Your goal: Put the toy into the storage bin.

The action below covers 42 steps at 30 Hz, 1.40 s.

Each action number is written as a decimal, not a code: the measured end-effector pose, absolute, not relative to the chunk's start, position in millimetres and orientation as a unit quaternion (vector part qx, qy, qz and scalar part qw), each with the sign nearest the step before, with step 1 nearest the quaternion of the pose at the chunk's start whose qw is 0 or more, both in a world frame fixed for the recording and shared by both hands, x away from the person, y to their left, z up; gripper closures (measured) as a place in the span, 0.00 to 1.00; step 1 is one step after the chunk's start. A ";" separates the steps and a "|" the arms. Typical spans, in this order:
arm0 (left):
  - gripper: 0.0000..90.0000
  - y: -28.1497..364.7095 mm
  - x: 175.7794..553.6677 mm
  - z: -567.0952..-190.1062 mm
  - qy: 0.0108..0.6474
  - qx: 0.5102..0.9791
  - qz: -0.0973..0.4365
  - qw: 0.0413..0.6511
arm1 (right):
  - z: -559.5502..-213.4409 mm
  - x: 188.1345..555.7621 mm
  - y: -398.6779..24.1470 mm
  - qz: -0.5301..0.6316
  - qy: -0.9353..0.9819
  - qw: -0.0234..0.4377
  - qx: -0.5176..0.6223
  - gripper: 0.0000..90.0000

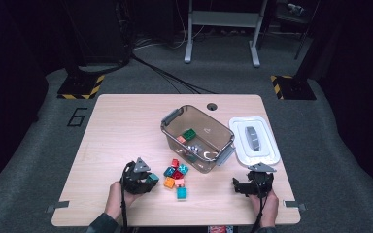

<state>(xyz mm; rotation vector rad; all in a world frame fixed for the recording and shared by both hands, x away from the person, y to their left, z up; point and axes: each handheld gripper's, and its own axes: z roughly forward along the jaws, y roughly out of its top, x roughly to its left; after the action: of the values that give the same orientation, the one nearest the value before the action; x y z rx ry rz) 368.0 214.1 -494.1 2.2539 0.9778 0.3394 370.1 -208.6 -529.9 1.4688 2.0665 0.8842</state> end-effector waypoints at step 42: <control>0.65 228.8 426.4 -418.5 0.380 0.834 0.186 0.355 | -529.9 370.0 -209.0 0.319 0.751 0.226 0.532 0.01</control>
<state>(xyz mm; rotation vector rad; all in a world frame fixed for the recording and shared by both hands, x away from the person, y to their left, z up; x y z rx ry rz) 426.4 228.8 -418.5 2.1555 0.9813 0.4799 370.0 -209.0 -529.9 1.4662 2.0704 0.8787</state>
